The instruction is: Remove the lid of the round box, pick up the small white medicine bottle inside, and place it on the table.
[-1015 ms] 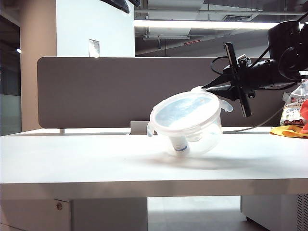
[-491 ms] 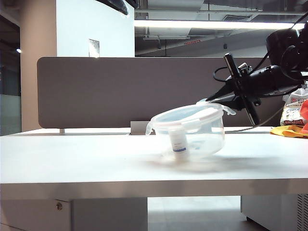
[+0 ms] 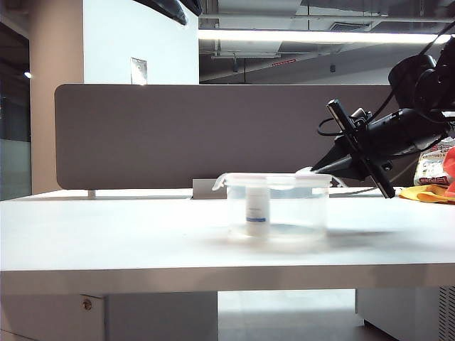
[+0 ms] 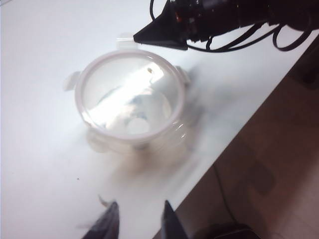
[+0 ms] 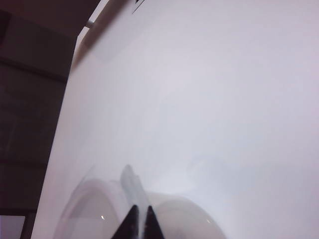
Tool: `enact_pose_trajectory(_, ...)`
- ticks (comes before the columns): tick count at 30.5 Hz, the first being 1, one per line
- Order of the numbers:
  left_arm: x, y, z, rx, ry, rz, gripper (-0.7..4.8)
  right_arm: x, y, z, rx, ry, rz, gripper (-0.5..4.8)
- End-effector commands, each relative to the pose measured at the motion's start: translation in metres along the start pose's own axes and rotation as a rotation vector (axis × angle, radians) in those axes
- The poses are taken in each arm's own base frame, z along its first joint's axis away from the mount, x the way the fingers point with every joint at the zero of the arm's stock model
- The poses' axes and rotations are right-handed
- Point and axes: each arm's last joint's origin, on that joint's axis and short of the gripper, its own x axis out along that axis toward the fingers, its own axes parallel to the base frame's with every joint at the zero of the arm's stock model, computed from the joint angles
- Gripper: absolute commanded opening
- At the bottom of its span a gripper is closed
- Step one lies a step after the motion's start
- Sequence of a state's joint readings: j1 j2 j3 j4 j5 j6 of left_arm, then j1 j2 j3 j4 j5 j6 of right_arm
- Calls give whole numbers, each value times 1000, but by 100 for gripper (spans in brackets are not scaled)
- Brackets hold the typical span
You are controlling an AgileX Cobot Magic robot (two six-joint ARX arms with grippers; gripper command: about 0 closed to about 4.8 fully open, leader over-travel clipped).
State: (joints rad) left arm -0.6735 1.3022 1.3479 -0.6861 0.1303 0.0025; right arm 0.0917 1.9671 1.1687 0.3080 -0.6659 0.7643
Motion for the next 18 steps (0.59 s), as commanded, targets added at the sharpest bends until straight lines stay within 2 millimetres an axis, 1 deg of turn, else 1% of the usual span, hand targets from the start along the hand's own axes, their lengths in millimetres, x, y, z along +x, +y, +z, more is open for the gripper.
enact_pose_trajectory(1, -2, 0, 1, -2, -8, 1, 115, 1, -4, -3, -6, 11, -43, 0)
enact_pose_trajectory(3, -2, 0, 1, -2, -7, 9, 115, 1, -4, -3, -6, 4, -51, 11)
enact_pose_trajectory(6, -2, 1, 0, -2, -4, 24, 115, 1, -4, -3, -7, -4, -59, 89)
enact_pose_trajectory(7, -2, 1, 0, -2, -4, 23, 115, 1, -4, -2, -10, -9, -56, 105)
enact_pose_trajectory(8, -2, 1, 0, -3, -4, 24, 115, 0, -4, -1, -16, -15, -49, 108)
enact_pose_trajectory(10, -2, 2, 0, -5, -4, 34, 115, -2, -3, 3, -32, -26, -16, 106)
enact_pose_trajectory(11, -2, 2, 0, -5, -4, 53, 115, -3, -2, 5, -40, -27, -1, 91)
enact_pose_trajectory(13, -2, 4, 0, -2, -3, 96, 115, -4, 2, 8, -49, -22, 23, 21)
enact_pose_trajectory(14, -1, 5, 0, 4, 0, 121, 115, -5, 4, 10, -53, -21, 34, 0)
enact_pose_trajectory(18, 8, 12, -1, 1, 28, 168, 111, -12, 16, 16, -89, -48, 69, -6)
